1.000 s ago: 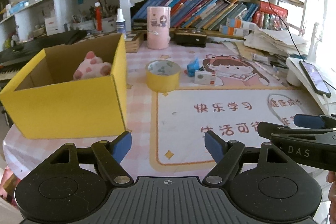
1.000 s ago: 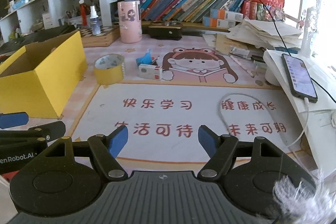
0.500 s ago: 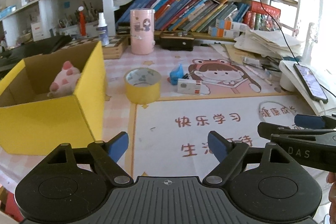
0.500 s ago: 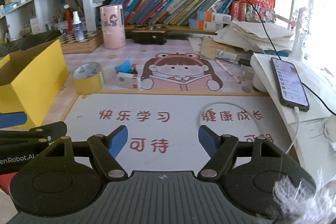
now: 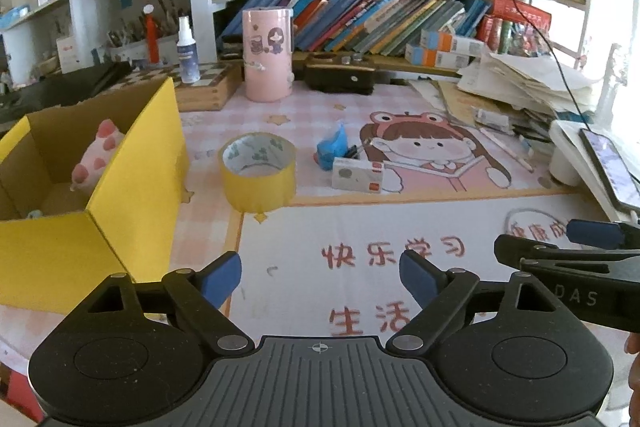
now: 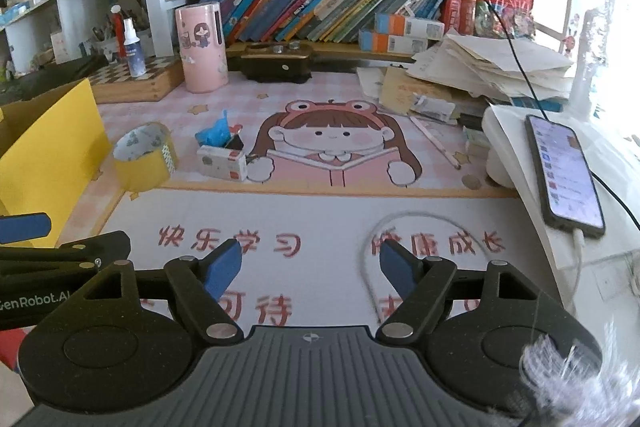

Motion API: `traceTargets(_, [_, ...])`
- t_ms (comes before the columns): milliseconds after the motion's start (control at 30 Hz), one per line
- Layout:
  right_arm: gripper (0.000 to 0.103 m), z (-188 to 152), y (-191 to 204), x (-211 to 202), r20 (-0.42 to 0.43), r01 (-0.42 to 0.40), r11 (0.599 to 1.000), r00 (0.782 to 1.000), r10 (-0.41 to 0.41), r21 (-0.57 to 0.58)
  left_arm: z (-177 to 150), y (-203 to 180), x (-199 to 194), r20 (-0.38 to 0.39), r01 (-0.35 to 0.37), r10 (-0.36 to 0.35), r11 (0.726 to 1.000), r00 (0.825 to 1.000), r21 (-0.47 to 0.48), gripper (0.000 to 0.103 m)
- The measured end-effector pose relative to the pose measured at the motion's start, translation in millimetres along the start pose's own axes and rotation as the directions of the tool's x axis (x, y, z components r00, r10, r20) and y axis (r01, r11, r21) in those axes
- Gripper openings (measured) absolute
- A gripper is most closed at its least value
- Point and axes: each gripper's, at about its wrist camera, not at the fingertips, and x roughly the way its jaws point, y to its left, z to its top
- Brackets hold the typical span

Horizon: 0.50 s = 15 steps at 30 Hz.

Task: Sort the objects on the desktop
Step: 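Move the right tool toward the small white box beside the blue item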

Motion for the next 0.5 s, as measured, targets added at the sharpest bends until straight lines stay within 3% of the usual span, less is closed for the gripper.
traceTargets(500, [0.085, 31.5, -10.8, 45.7, -0.017, -0.11, 0.993, 0.994, 0.11, -0.031, 18.6, -1.6, 19.8, -0.008, -0.13, 0.13, 0.99, 0.991, -0.05, 0.09])
